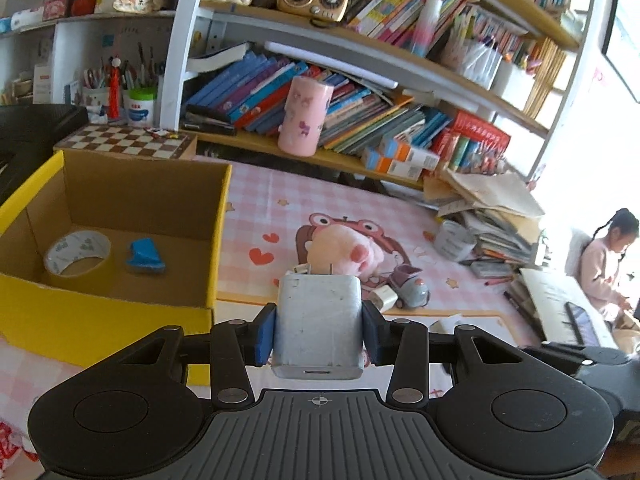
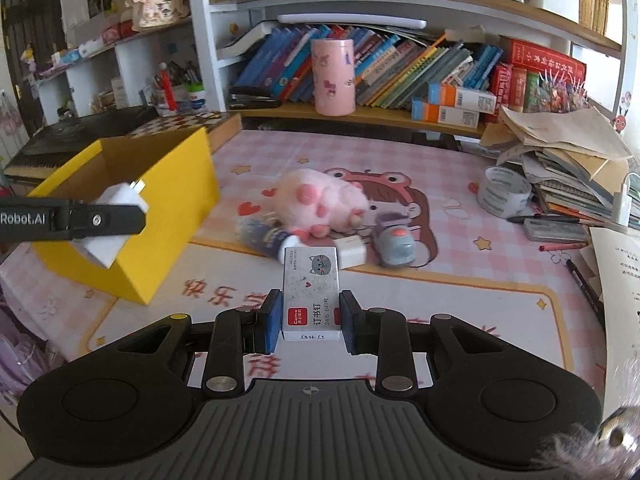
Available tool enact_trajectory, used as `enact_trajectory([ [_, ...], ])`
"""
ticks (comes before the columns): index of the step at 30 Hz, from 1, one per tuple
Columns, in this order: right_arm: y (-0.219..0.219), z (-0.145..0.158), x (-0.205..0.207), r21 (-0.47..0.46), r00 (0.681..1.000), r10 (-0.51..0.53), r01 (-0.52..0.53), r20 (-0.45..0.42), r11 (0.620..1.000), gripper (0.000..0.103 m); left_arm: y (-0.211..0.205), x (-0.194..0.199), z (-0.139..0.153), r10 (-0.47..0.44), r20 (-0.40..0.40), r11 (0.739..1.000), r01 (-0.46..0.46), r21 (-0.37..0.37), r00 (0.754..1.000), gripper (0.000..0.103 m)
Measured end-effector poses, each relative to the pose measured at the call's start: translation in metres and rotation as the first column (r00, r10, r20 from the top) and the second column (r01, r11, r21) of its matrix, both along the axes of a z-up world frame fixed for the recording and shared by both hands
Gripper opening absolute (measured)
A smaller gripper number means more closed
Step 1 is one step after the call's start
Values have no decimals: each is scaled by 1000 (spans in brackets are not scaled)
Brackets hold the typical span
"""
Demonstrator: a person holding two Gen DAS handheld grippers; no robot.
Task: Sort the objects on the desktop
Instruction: 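Lift and carry the charger and card box with both tools over the yellow box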
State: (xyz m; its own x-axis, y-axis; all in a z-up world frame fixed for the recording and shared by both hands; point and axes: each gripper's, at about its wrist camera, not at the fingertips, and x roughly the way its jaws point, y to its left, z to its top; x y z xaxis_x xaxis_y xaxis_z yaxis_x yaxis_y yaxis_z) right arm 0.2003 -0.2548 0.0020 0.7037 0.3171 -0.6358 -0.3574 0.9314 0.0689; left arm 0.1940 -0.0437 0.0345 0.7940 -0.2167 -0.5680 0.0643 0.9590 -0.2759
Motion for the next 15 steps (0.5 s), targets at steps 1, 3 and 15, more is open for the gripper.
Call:
enact_trajectory([
  [1,4,0,-4,-4,1000,1,-1,-1,1000,27,3,-4,0,-6,3,1000,6,-4,1000,42],
  [3,12,-1,-11,-9,1000,-1,1,-6,1000,27,8,-11,0,-18,4,1000,18,-1,1000,42],
  [15,62,-10,-61,-30,998,-28,27,-48,999,27,50,-66,-10,-57,-37,998,58,22,998,42],
])
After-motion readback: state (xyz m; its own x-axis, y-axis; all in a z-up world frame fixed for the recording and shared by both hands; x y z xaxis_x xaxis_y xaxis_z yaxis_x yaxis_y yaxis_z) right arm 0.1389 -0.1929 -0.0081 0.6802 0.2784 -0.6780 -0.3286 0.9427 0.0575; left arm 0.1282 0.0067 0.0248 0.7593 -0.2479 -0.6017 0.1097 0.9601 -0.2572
